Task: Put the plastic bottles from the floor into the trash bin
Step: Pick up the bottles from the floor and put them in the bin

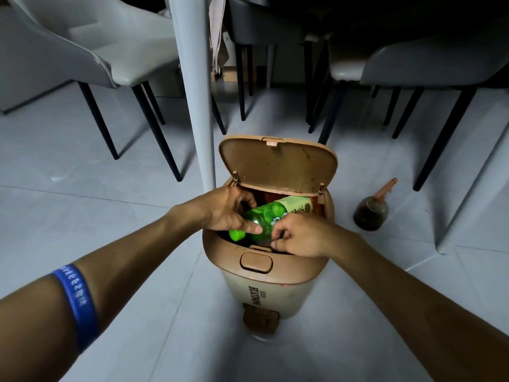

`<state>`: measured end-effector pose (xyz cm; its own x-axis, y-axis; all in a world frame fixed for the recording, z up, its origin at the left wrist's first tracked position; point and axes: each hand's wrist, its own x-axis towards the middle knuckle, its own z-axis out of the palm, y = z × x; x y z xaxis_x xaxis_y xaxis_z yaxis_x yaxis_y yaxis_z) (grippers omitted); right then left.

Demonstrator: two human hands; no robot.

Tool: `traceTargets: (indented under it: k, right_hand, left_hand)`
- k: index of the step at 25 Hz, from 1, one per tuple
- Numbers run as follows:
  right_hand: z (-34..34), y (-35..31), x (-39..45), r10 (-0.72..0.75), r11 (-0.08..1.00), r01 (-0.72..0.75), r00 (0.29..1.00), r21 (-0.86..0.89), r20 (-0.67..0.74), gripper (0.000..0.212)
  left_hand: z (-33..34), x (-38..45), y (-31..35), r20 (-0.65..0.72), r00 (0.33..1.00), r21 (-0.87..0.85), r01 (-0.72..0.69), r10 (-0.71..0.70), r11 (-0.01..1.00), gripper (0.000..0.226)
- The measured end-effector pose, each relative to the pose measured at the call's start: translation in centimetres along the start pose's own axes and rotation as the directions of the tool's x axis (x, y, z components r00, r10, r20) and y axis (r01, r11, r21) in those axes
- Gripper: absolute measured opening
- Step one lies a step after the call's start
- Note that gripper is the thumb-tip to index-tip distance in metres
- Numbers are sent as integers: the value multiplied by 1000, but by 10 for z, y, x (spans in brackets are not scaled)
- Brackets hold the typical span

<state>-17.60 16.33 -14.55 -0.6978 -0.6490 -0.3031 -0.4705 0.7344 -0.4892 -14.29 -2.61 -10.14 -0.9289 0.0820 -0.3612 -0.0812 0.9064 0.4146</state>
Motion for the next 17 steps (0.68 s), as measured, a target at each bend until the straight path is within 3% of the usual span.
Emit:
traceTargets:
  k: [2,4,7,9,12,14,15,16,17]
  right_hand:
    - [5,-2,7,71,997,-70,997,-37,19,20]
    - [3,-1,4,80,993,-90,989,-81,-124,27]
    - [0,-5,-9,-116,969,0,883,-248,-455,51]
    - [-1,-11,-14,-222,955,87,839,-282,-496,66]
    - [-10,-10,-25,-159,981,192,733,-23,-661,63]
    - [-23,-6,-31,-14,928,299,626,224,-780,61]
    - [-28,-5,-32,-1,894,360,598,268,-801,61]
    - [-29,-6,-32,-48,887,385,625,254,-779,63]
    - [-26,-7,-28,-129,914,356,709,194,-693,67]
  left_hand:
    - [-3,-3,1,63,997,-68,43,-39,997,54]
    - [-2,-5,0,71,996,-233,72,-57,970,50]
    - [-6,-7,3,34,999,-492,39,-26,870,32]
    - [-9,-6,10,49,996,-662,-22,73,749,24]
    - [-11,-2,11,-84,994,-838,-107,66,535,21]
    - [-11,1,5,-261,963,-816,-182,-68,549,21]
    - [-11,2,1,-324,936,-790,-188,-137,584,20]
    - [-10,3,-2,-365,911,-768,-177,-194,616,19]
    - [-10,3,-3,-389,892,-749,-160,-231,643,17]
